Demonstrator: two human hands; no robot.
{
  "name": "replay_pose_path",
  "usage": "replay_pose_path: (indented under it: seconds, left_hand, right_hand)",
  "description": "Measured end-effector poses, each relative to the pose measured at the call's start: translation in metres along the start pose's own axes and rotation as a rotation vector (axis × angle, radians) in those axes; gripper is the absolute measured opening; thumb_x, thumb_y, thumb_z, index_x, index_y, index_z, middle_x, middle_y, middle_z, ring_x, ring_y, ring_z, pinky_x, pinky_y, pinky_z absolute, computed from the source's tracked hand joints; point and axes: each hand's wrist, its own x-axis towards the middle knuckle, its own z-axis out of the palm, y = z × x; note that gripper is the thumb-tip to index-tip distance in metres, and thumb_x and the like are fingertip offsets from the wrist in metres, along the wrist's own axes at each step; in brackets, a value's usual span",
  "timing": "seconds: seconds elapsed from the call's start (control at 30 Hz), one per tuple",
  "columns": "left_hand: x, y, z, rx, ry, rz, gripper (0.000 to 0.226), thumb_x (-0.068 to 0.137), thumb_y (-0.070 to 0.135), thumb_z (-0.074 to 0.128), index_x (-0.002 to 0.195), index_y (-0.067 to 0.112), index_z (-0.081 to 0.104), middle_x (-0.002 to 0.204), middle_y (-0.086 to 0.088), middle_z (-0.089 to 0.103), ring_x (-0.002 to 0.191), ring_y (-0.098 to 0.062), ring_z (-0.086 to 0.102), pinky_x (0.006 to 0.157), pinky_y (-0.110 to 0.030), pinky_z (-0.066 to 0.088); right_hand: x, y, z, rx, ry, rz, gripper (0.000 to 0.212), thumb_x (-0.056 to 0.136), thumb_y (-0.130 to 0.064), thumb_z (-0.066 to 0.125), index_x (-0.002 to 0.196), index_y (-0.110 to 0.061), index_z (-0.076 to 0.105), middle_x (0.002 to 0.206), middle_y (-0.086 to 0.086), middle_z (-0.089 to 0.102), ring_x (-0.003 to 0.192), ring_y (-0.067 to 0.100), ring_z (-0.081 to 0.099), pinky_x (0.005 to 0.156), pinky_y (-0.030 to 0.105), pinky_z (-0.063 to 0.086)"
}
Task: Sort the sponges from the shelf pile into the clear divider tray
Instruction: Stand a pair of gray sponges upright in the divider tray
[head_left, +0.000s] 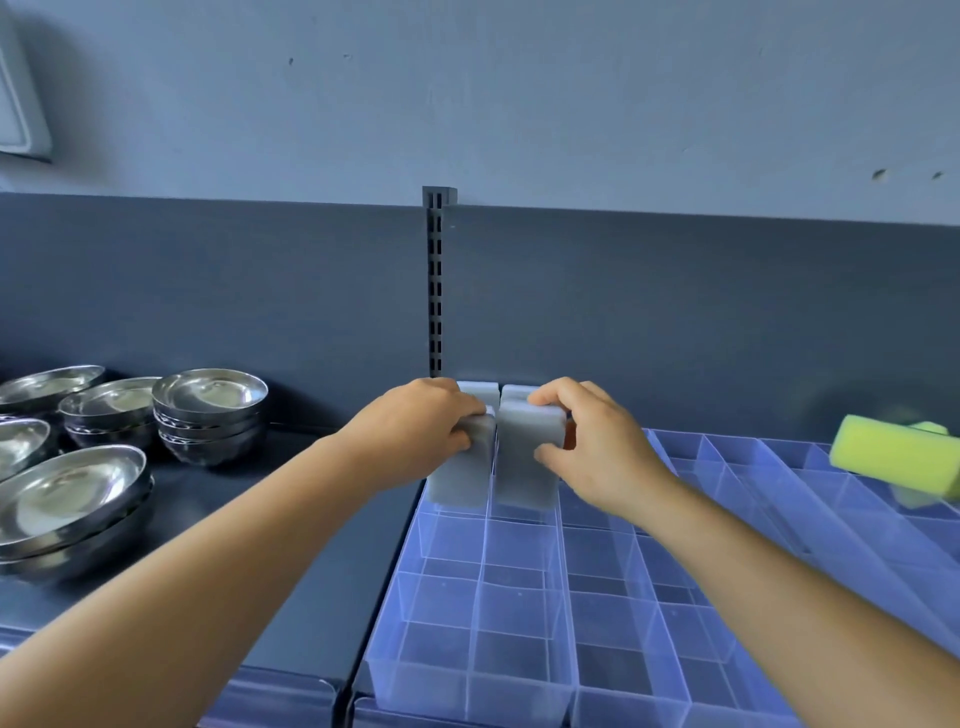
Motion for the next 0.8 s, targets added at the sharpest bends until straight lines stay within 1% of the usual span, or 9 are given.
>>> replay_pose_path:
  seconds: [0.1,0.17,0.27,0.37,0.5,0.6,0.7,0.73,0.8]
  left_hand:
    - [0.003,0.000,0.008,0.046,-0.012,-0.012,0.020,0.093,0.023,0.049,0.111,0.019,0.059,0.107,0.000,0.052,0.098,-0.024,0.056,0.082,-0.038,0.050]
    - [0.003,-0.003,0.012,0.050,-0.022,-0.030,0.018,0.093,0.022,0.048,0.106,0.017,0.058,0.103,-0.001,0.051,0.095,-0.025,0.056,0.079,-0.036,0.050]
    - [0.003,-0.008,0.016,0.049,-0.048,-0.044,0.022,0.092,0.022,0.048,0.111,0.018,0.059,0.106,-0.002,0.053,0.097,-0.025,0.056,0.081,-0.035,0.050]
    - [0.002,-0.007,0.022,0.045,-0.072,-0.039,0.024,0.092,0.022,0.048,0.113,0.019,0.060,0.106,-0.001,0.053,0.099,-0.024,0.056,0.083,-0.037,0.050]
    - [0.003,-0.008,0.028,0.030,-0.064,-0.032,0.022,0.092,0.022,0.049,0.111,0.019,0.061,0.106,-0.001,0.054,0.100,-0.022,0.054,0.083,-0.037,0.049]
    - [0.003,-0.008,0.029,0.031,-0.055,-0.028,0.018,0.091,0.021,0.048,0.104,0.017,0.060,0.104,-0.002,0.054,0.098,-0.022,0.053,0.080,-0.035,0.049]
    - [0.003,-0.006,0.028,0.075,-0.057,-0.029,0.018,0.091,0.025,0.049,0.103,0.016,0.058,0.105,0.000,0.053,0.102,-0.021,0.051,0.078,-0.035,0.049]
    - [0.003,-0.005,0.027,0.093,-0.055,-0.025,0.021,0.091,0.027,0.050,0.105,0.015,0.057,0.108,0.001,0.054,0.105,-0.021,0.050,0.078,-0.035,0.049]
    - [0.004,-0.001,0.026,0.119,-0.037,-0.007,0.033,0.091,0.035,0.052,0.117,0.015,0.053,0.118,0.002,0.054,0.113,-0.019,0.048,0.082,-0.036,0.050]
  right_hand:
    - [0.000,-0.003,0.005,-0.014,-0.014,-0.018,0.035,0.082,-0.012,0.064,0.112,-0.027,0.052,0.101,-0.012,0.043,0.073,0.003,0.047,0.063,0.013,0.036]
    - [0.002,-0.004,0.007,0.027,-0.005,0.004,0.033,0.081,-0.014,0.065,0.110,-0.027,0.053,0.102,-0.011,0.046,0.077,0.009,0.048,0.070,0.019,0.040]
    - [0.001,-0.001,0.011,0.042,-0.010,0.041,0.030,0.082,-0.013,0.064,0.105,-0.028,0.052,0.099,-0.010,0.047,0.076,0.011,0.047,0.071,0.023,0.040]
    - [-0.003,0.004,0.017,-0.055,-0.079,0.053,0.029,0.085,-0.012,0.061,0.110,-0.024,0.051,0.096,-0.011,0.041,0.076,0.013,0.045,0.069,0.024,0.035]
    - [-0.006,0.005,0.025,-0.175,-0.125,0.059,0.030,0.087,-0.015,0.058,0.113,-0.024,0.048,0.099,-0.011,0.038,0.084,0.019,0.047,0.072,0.028,0.039]
    - [-0.006,0.004,0.026,-0.202,-0.138,0.083,0.033,0.088,-0.018,0.057,0.119,-0.024,0.047,0.107,-0.008,0.042,0.088,0.020,0.048,0.072,0.029,0.039]
    - [-0.007,0.002,0.022,-0.214,-0.184,0.083,0.048,0.088,-0.021,0.059,0.132,-0.027,0.041,0.125,-0.004,0.042,0.098,0.020,0.049,0.076,0.028,0.039]
    - [-0.009,0.001,0.019,-0.223,-0.196,0.082,0.054,0.088,-0.022,0.059,0.136,-0.028,0.037,0.131,-0.005,0.039,0.104,0.020,0.048,0.079,0.028,0.039]
    - [-0.014,-0.001,0.011,-0.247,-0.196,0.080,0.062,0.087,-0.027,0.060,0.141,-0.027,0.030,0.140,-0.006,0.035,0.118,0.020,0.044,0.085,0.031,0.042]
